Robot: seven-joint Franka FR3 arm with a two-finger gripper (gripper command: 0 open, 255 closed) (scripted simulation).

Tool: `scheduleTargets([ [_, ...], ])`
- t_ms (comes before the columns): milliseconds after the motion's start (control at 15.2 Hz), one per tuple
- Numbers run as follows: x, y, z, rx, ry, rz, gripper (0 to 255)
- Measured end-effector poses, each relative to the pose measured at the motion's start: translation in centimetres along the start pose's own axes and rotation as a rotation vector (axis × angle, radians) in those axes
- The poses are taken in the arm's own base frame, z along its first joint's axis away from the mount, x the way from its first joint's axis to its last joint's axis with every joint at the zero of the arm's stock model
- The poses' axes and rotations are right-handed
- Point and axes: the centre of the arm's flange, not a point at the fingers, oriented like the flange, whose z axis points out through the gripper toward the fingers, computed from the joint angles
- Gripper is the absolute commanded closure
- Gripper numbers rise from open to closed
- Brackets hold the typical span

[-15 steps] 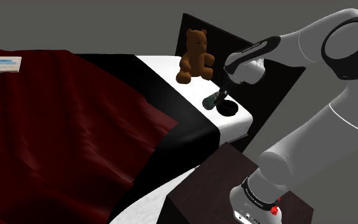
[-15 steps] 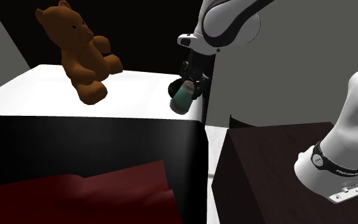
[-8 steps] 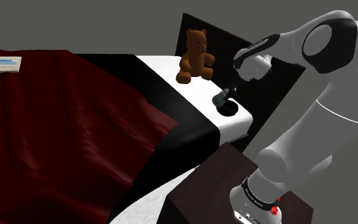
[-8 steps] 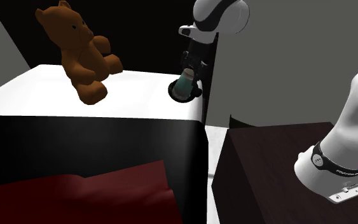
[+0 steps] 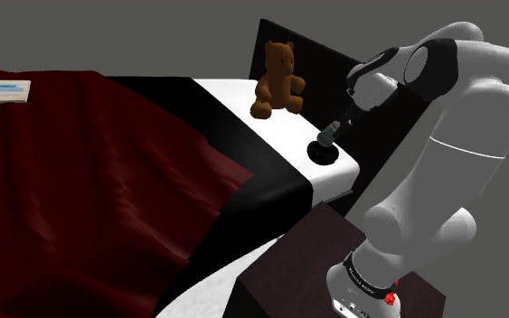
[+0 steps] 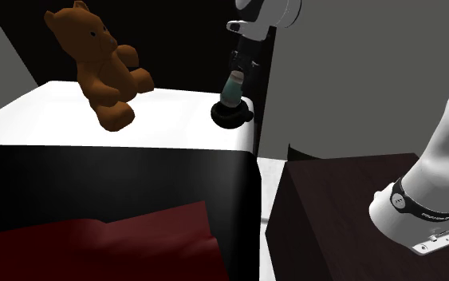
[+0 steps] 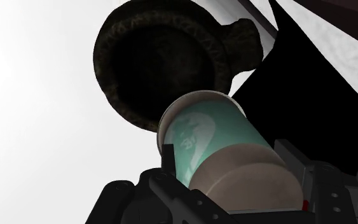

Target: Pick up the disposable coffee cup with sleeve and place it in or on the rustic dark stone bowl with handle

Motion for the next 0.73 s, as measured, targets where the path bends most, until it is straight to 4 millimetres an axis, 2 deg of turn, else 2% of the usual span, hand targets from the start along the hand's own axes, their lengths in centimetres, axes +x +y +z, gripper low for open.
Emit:
scheduleTargets([
  [132,-1.3,2.0,-0.4,0.001,0.000,0.000,255],
  [264,-2.2,2.8,0.2,0.001,0.000,-0.001,255],
  [726,-3.3,3.0,3.4,0.001,0.000,-0.002,255],
])
